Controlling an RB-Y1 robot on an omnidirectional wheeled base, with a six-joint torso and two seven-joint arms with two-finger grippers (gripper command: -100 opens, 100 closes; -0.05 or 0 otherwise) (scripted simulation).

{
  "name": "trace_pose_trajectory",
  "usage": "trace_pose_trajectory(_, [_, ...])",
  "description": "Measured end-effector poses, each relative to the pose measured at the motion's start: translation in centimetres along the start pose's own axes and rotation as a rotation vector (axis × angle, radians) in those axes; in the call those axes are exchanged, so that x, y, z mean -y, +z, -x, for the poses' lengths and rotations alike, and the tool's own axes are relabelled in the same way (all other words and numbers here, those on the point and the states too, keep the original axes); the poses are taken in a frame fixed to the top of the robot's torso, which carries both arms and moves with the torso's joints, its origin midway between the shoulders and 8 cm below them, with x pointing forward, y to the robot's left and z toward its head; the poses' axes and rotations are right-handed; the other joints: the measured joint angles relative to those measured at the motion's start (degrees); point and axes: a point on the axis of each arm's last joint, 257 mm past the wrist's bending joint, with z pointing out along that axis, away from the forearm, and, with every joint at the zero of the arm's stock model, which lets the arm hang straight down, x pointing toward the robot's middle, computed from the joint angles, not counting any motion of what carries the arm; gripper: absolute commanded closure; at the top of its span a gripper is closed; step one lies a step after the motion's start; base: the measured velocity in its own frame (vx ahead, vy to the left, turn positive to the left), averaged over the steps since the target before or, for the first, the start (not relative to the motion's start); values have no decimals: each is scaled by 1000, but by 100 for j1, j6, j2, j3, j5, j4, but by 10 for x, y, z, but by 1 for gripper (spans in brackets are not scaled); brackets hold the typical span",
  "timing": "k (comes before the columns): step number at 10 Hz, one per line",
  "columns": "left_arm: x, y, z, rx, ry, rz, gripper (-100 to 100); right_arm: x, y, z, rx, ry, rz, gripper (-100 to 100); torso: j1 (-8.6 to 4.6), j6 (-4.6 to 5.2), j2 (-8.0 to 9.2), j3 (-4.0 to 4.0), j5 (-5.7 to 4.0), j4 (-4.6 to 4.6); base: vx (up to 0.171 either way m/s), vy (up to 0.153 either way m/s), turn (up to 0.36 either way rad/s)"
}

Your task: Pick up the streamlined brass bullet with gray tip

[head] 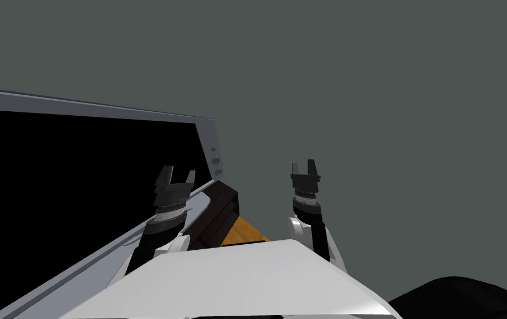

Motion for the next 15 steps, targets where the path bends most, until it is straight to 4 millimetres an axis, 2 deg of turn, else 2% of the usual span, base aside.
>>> trace_pose_trajectory(5, [-56,-9,4,-4,-122,152,-100,0,0,0,0,0,0,0,3,1,-5,-3,1,-1,10,3,-94])
trace_pose_trajectory(7, [-89,-21,6,-4,-176,243,-100,0,0,0,0,0,0,0,5,1,-9,-5,1,-2,17,7,-86])
trace_pose_trajectory(9, [-108,-25,10,2,-217,300,-100,0,0,0,0,0,0,0,4,1,-8,-5,1,-2,23,3,-112])
trace_pose_trajectory(10, [-125,-29,11,4,-245,349,-100,0,0,0,0,0,0,0,3,1,-12,-7,1,-3,22,7,-55])
trace_pose_trajectory(12, [-148,-40,8,13,-287,420,-100,0,0,0,0,0,0,0,1,1,-11,-6,1,-2,19,3,-78])
trace_pose_trajectory(15, [-180,-57,14,27,-334,512,-100,0,0,0,0,0,0,0,4,-2,-8,-5,1,-2,18,7,-89])
